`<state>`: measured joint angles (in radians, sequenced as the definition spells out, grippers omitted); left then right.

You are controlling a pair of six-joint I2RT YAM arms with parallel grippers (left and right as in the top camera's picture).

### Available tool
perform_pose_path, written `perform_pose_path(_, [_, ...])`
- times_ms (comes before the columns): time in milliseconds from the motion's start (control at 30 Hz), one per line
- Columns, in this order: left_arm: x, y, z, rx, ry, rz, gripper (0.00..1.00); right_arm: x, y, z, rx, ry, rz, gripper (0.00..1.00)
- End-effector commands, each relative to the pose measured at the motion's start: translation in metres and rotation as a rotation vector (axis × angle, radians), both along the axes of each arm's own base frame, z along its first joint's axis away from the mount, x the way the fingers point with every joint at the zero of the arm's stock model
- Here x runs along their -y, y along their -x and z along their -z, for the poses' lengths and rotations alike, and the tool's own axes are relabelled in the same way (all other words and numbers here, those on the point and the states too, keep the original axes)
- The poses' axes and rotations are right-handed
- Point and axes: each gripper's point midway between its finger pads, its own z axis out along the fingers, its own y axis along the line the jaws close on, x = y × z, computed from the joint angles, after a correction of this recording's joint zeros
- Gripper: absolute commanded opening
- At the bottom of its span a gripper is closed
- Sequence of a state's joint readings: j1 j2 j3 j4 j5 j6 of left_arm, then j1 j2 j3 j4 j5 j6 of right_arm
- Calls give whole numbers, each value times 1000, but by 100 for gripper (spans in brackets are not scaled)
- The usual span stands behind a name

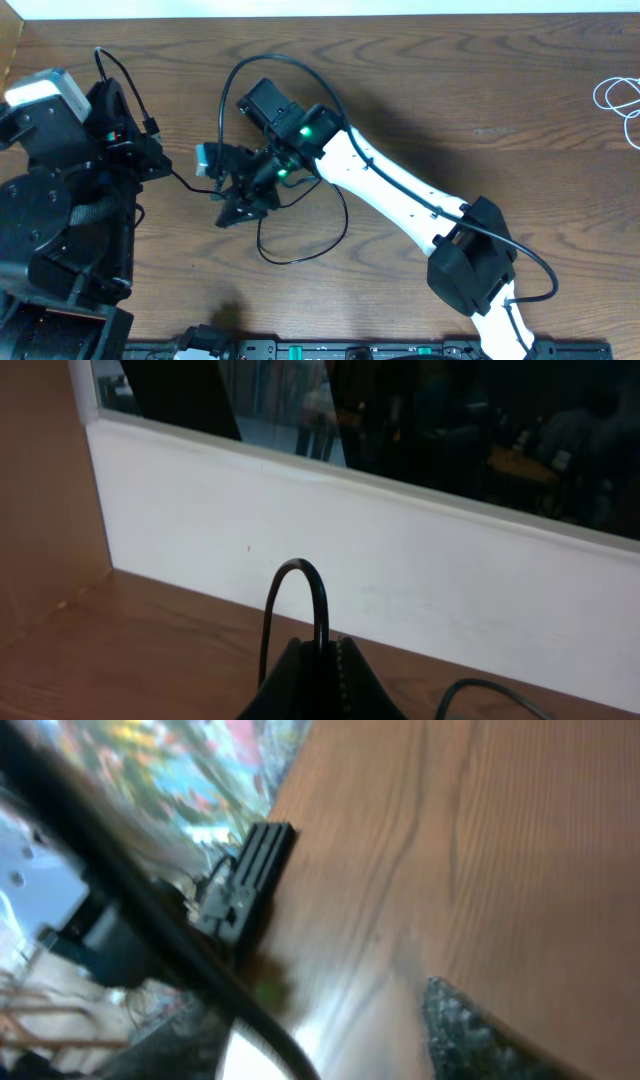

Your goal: Untangle cables

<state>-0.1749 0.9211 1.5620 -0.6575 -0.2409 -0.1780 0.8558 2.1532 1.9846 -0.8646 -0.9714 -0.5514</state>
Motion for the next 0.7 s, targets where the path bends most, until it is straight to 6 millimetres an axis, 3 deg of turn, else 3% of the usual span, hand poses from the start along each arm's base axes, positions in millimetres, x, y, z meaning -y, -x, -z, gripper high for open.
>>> perform_pose_path(0, [1,1,-2,0,45,1,7,-4,-12,13,-45,95,119,12])
perform_pose_path(33, [1,2,1,-12,43,0,8,-2,-22,17,-48,129,173,1])
perform_pose_path(133, [1,2,13,-57,58,-4,8,18,-57,14,-58,206,342,1])
perform_pose_path(233, [1,-1,31,-126,89,-13,8,55,-106,-8,-34,255,580,1])
perform_pose_path(333, [8,-9,53,-215,106,6,12,106,-159,-55,18,226,850,1])
perform_pose_path(467, [32,-23,81,-338,121,120,26,183,-209,-128,31,114,1175,1])
perform_pose_path(600, [53,-37,108,-453,143,210,35,272,-235,-185,-15,-8,1457,1])
perform_pose_path(667, [61,-44,124,-516,151,241,39,320,-241,-204,-41,-59,1576,1])
